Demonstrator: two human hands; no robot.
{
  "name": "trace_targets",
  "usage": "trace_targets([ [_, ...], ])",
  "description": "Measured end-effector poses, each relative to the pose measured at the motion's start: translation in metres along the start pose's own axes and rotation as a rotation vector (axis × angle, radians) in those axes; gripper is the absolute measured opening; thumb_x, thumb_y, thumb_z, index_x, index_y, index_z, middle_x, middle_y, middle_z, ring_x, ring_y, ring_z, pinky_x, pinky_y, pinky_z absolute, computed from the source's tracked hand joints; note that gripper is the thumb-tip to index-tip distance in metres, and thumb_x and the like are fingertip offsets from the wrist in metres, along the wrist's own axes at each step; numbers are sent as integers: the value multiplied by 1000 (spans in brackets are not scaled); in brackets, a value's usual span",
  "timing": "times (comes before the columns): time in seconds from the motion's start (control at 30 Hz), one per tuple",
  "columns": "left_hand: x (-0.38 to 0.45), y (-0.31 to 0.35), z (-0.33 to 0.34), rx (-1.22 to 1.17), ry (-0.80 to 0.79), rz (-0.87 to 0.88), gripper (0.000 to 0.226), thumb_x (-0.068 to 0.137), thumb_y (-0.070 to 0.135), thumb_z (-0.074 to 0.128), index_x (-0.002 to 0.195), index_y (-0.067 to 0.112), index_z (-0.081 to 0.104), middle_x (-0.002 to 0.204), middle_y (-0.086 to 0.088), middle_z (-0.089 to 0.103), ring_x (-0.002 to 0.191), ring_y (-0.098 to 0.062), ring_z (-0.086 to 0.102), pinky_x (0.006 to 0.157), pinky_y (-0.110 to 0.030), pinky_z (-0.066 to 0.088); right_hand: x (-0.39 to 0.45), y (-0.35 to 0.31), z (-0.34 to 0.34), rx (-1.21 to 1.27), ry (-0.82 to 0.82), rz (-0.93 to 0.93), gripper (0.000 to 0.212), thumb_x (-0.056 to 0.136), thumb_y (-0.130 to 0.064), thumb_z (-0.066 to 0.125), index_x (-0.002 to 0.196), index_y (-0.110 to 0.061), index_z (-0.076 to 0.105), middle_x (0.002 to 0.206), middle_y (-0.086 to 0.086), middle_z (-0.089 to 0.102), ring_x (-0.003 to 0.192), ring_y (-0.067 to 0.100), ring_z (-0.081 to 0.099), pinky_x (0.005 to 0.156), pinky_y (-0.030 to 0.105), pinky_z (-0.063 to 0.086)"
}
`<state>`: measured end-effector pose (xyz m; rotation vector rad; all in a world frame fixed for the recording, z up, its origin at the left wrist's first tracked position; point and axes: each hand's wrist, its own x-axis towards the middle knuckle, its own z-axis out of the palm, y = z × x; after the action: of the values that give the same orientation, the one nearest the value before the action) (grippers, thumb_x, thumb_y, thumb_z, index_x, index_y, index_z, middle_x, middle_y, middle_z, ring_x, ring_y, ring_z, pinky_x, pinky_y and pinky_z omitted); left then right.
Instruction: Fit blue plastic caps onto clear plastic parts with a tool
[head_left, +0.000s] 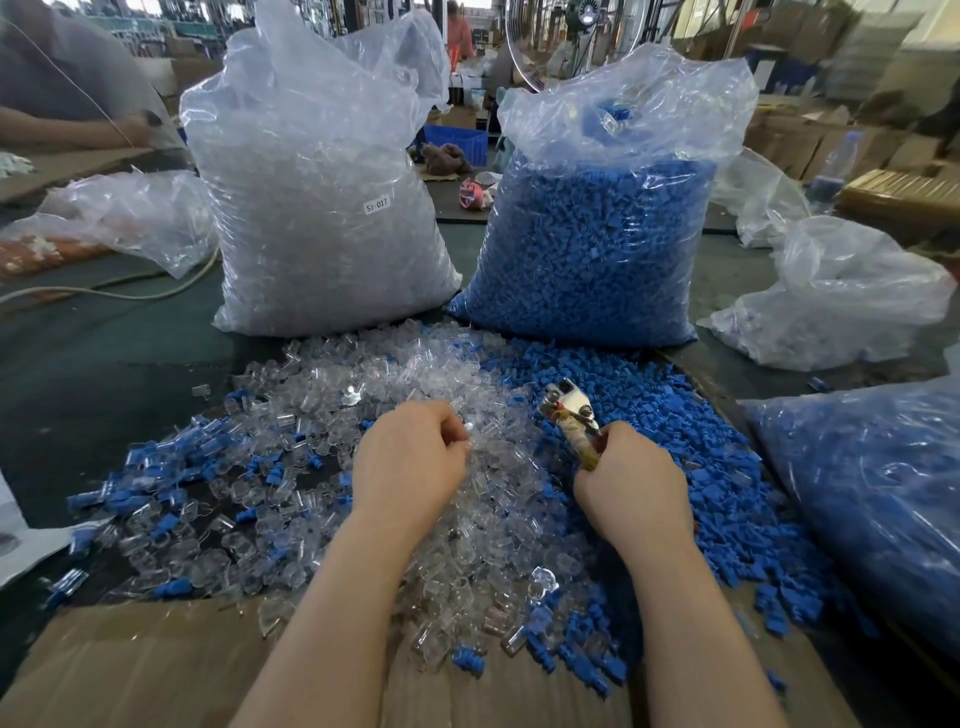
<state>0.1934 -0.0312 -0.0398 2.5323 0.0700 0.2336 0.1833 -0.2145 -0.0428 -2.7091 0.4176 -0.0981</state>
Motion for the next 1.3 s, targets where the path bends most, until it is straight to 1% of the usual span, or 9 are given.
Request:
trace_targets([
  [0.2, 1, 2, 0, -90, -87, 69, 13, 89, 25, 62, 82, 36, 62, 79, 20, 62, 70, 4, 56, 59, -15, 39, 1, 2, 0, 69, 33, 0, 20, 87, -26, 63, 83, -22, 44, 71, -5, 47, 59, 8, 38, 47, 26, 24],
  [0.33, 0, 6, 4, 6, -53, 103, 11, 91, 41, 66, 98, 32, 64, 87, 16, 66, 80, 0, 59, 73, -22, 49, 1, 2, 0, 158, 91, -26, 16, 86, -23, 64, 82, -25, 48, 72, -11, 50, 62, 4, 42, 48, 25, 28],
  [0.43, -1, 8, 5, 77, -33, 99, 15, 93, 33, 65, 104, 26, 72, 96, 11, 72, 84, -6, 65, 83, -28, 56, 2, 1, 0, 228, 115, -39, 19, 87, -23, 64, 78, -27, 48, 72, -13, 53, 64, 3, 45, 49, 24, 30],
  [0.6, -1, 9, 4, 62, -44, 81, 9, 95, 34, 63, 96, 26, 66, 88, 11, 68, 76, -3, 60, 66, -23, 48, 1, -3, 0, 366, 138, -54, 13, 88, -31, 69, 96, -28, 59, 83, -11, 61, 77, 14, 55, 67, 30, 40],
  [0.7, -1, 13, 6, -55, -43, 60, 11, 97, 36, 58, 95, 26, 56, 83, 12, 63, 72, 1, 57, 61, -19, 46, 1, -5, 0, 428, 139, -66, 16, 88, -32, 70, 101, -25, 64, 89, -8, 67, 83, 15, 60, 72, 32, 45],
  [0.8, -1, 15, 4, -283, -28, -8, 12, 97, 37, 58, 93, 27, 53, 82, 10, 64, 71, -4, 61, 58, -20, 46, 1, -5, 0, 506, 147, -94, 12, 87, -29, 71, 96, -25, 64, 85, -11, 67, 77, 7, 60, 62, 25, 42],
  [1.03, -2, 20, -4, -757, -28, -131, 21, 74, 22, 86, 86, 20, 69, 70, 3, 72, 60, -6, 67, 58, -15, 52, 0, -6, 0, 742, 166, -144, 11, 89, -27, 70, 82, -26, 62, 64, -9, 59, 50, -3, 49, 49, 15, 34],
  [1.17, -3, 26, -6, -906, -81, -161, 14, 80, 15, 80, 90, 13, 72, 75, 2, 75, 65, -7, 71, 61, -15, 54, 1, -8, 3, 815, 155, -172, 10, 90, -26, 69, 83, -23, 63, 60, -9, 55, 48, 1, 43, 53, 23, 35],
  [1.3, -2, 27, -5, -962, -59, -193, 14, 84, 5, 75, 96, 10, 70, 80, -5, 76, 71, -12, 74, 66, -19, 58, 1, -9, 5, 847, 172, -218, 11, 91, -25, 68, 82, -24, 62, 55, -15, 53, 47, 2, 41, 49, 18, 33],
])
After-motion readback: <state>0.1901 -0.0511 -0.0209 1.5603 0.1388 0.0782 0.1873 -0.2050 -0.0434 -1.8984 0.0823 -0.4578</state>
